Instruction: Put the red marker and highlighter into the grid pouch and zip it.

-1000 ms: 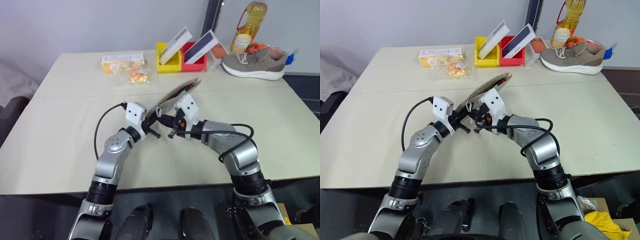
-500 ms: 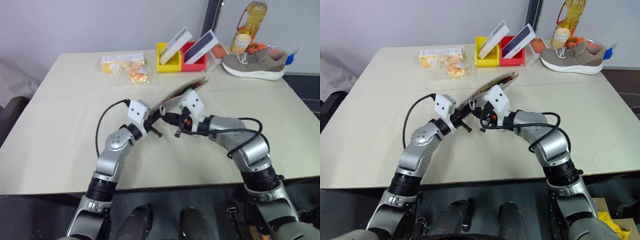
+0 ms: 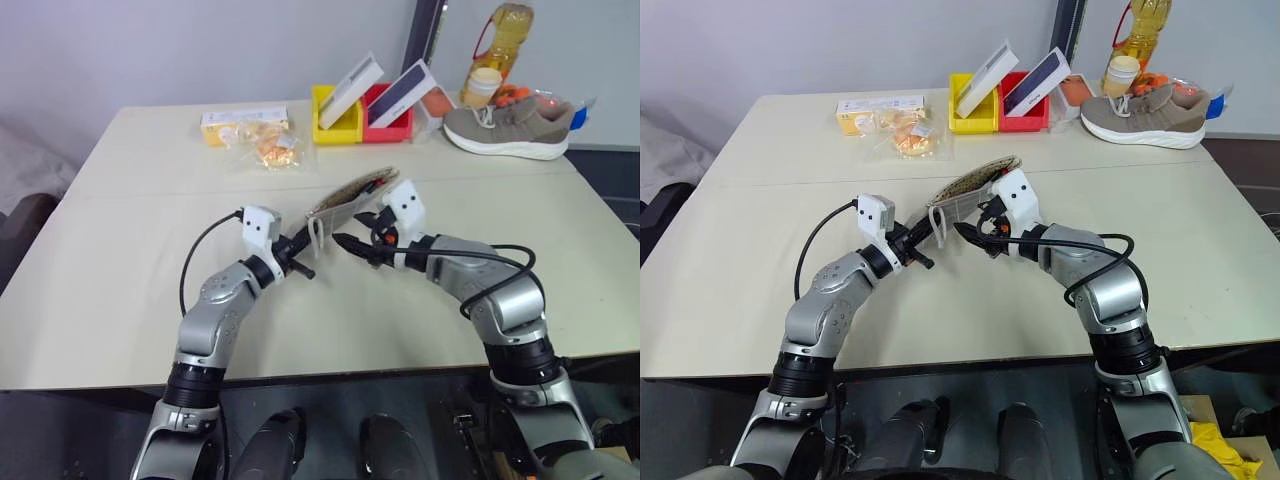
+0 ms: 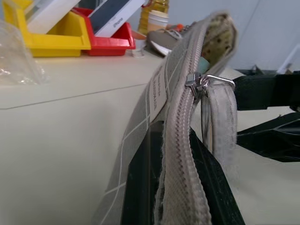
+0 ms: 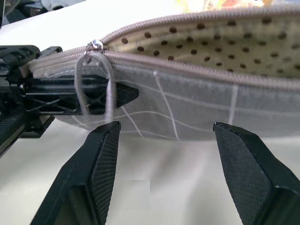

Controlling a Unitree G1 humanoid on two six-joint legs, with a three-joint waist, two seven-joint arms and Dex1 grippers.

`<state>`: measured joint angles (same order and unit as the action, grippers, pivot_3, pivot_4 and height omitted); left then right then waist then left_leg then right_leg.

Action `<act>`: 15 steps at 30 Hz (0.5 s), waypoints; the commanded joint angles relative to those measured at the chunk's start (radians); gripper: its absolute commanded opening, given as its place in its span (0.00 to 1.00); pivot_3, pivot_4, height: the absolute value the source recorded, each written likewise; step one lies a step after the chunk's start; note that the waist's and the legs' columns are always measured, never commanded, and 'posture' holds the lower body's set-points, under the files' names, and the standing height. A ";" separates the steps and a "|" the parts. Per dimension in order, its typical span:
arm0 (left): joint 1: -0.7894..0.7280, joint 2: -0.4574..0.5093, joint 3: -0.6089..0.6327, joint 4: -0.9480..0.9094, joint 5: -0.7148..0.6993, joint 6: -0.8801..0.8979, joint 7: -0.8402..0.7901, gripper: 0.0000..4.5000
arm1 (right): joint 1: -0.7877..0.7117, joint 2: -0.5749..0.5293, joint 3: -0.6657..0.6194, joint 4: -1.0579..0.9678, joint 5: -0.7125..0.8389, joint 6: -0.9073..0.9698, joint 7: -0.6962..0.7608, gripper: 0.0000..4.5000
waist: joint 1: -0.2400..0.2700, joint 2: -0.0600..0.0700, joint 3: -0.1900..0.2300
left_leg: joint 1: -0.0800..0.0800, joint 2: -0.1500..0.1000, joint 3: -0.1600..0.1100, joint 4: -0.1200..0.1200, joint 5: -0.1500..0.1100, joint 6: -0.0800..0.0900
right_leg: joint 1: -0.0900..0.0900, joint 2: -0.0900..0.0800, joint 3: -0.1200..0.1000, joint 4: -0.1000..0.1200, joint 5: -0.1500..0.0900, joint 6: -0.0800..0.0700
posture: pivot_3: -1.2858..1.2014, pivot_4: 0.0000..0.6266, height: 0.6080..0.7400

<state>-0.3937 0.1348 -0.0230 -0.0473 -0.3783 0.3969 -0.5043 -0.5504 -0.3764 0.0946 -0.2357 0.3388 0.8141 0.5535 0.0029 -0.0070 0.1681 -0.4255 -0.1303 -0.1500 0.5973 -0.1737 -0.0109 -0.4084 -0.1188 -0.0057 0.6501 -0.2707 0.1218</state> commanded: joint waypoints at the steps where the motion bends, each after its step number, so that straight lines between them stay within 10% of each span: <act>1: -0.006 0.002 0.010 -0.048 -0.030 0.012 -0.008 0.00 | 0.004 0.027 0.018 -0.057 0.013 -0.009 -0.010 0.72 | 0.000 0.000 0.000 | 0.000 0.000 0.000 0.000 0.000 0.000 | 0.000 0.000 0.000 0.000 0.000 0.000 | 0.52 0.24 1.00; 10: -0.013 0.004 0.010 -0.052 -0.041 0.027 -0.009 0.00 | 0.026 0.089 0.062 -0.050 0.026 0.011 -0.016 0.72 | 0.000 0.000 0.000 | 0.000 0.000 0.000 0.000 0.000 0.000 | 0.000 0.000 0.000 0.000 0.000 0.000 | 0.52 0.24 1.00; 15: -0.017 0.003 0.009 -0.053 -0.040 0.026 -0.005 0.00 | 0.019 0.110 0.064 -0.024 0.019 0.005 -0.027 0.31 | 0.000 0.000 0.000 | 0.000 0.000 0.000 0.000 0.000 0.000 | 0.000 0.000 0.000 0.000 0.000 0.000 | 0.52 0.24 1.00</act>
<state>-0.3960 0.1375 -0.0172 -0.0558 -0.4039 0.4277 -0.5082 -0.5180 -0.2771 0.1619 -0.2470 0.3522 0.8303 0.5318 0.0033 -0.0070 0.1681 -0.4255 -0.1302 -0.1501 0.5973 -0.1737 -0.0110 -0.4084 -0.1187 -0.0055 0.6501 -0.2707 0.1218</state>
